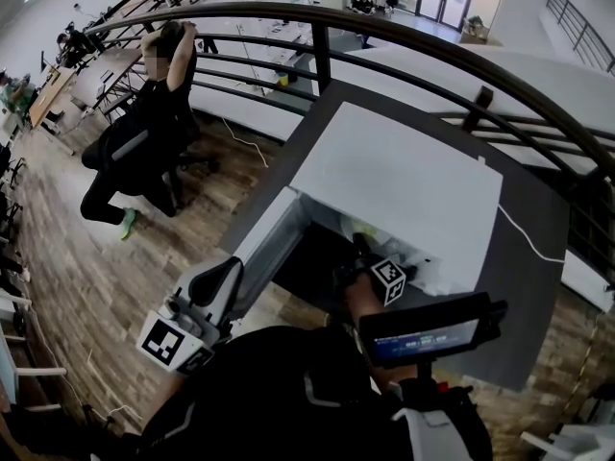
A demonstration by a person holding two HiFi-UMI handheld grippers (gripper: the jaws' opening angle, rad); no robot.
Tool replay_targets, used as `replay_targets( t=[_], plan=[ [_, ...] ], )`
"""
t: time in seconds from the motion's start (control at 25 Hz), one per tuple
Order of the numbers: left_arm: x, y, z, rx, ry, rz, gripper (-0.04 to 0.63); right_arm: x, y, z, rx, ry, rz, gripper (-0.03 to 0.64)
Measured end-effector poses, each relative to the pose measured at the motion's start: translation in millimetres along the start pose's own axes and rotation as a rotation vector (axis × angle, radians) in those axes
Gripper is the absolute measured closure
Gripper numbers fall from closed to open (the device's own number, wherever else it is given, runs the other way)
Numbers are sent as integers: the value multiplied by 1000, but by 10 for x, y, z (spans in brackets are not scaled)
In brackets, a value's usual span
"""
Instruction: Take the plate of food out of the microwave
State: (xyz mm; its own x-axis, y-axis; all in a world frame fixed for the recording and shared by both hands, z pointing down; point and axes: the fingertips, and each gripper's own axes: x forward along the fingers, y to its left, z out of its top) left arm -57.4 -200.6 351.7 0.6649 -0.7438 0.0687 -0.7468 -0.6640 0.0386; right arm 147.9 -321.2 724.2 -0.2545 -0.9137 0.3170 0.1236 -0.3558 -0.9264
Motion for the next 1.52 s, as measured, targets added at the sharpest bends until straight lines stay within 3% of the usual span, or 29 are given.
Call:
replay_targets(
  t=[0.12,0.2,0.48,0.92,1.52],
  plan=[
    [40,14,-44,-3,3,-13,591,-14,-7,17,6,-8,19,408],
    [46,5,-39,-10,-3,-19,591,-30,37,23,3,-9,36,471],
    [-38,60,-36,-1,-3,-45,591,-47,140,-85,-39,9,79,585],
    [-66,142,-38,-14,-20,-73,591,-82,153,-162,-84,23,87,589],
    [-254,279,-103,-50,-50,-159,591,-287,371,-620,-84,51,150,600]
  ],
)
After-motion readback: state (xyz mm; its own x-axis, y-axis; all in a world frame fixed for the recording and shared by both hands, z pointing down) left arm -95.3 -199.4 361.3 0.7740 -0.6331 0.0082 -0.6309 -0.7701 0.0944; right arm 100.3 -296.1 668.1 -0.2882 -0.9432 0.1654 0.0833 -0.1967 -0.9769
